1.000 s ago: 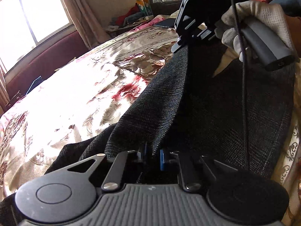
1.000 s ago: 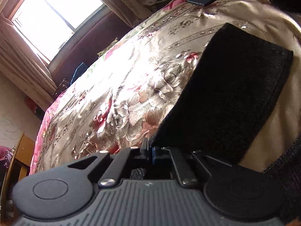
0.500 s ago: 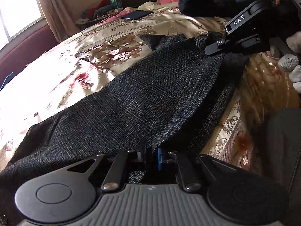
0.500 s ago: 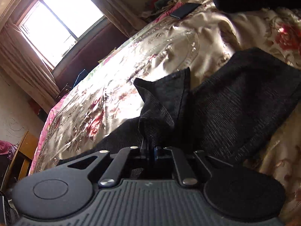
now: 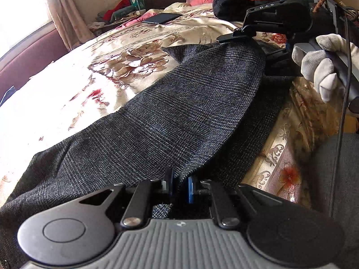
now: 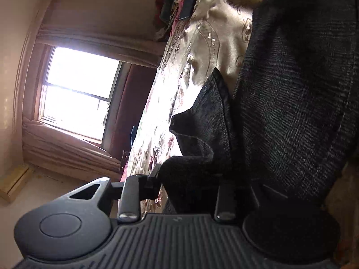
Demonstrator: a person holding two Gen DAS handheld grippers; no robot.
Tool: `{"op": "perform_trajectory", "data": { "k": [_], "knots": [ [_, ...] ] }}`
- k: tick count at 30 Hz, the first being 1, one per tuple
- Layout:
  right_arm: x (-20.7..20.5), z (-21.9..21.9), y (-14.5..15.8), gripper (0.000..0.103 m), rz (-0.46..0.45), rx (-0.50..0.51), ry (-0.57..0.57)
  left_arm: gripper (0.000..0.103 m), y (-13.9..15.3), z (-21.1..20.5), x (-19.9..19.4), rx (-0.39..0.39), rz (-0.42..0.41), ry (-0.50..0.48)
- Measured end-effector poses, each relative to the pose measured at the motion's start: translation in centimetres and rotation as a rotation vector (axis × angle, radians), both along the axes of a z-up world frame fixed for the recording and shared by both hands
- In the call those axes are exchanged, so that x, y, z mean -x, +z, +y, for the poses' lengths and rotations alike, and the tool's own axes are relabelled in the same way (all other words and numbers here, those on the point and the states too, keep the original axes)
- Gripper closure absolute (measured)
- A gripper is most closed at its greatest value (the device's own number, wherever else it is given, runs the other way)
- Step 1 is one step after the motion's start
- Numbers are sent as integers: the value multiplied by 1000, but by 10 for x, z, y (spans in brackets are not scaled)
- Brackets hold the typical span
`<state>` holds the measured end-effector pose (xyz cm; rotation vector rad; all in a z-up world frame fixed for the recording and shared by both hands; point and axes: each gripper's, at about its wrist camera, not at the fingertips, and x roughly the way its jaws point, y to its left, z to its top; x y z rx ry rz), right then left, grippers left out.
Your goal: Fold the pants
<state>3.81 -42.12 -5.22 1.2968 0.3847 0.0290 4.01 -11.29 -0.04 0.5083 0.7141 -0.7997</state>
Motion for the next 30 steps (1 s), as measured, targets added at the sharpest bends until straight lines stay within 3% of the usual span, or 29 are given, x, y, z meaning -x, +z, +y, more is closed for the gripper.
{"op": "perform_trajectory", "data": {
  "k": [3,7,15,20,24,28,29,30],
  "knots": [
    [0,-3,1,69,-69,-77,-10,77,1,0,-1,2,5,2],
    [12,3,27,69,-154,40,46,77,-1,-1,-1,-2,1,1],
    [36,-1,41,69,2,298,128,77,-5,-2,0,1,-12,-6],
    [-12,-13,60,68,72,468,145,77,-4,-3,-1,0,-6,-5],
    [-64,-4,72,66,84,579,265,77,-4,-2,-3,12,5,1],
    [-107,18,66,64,162,694,386,76,-4,-1,-4,18,11,3],
    [-113,27,62,74,205,744,403,76,-5,-1,-4,18,10,2],
    [-116,31,61,94,230,770,406,76,-5,-1,-4,18,10,2]
  ]
}}
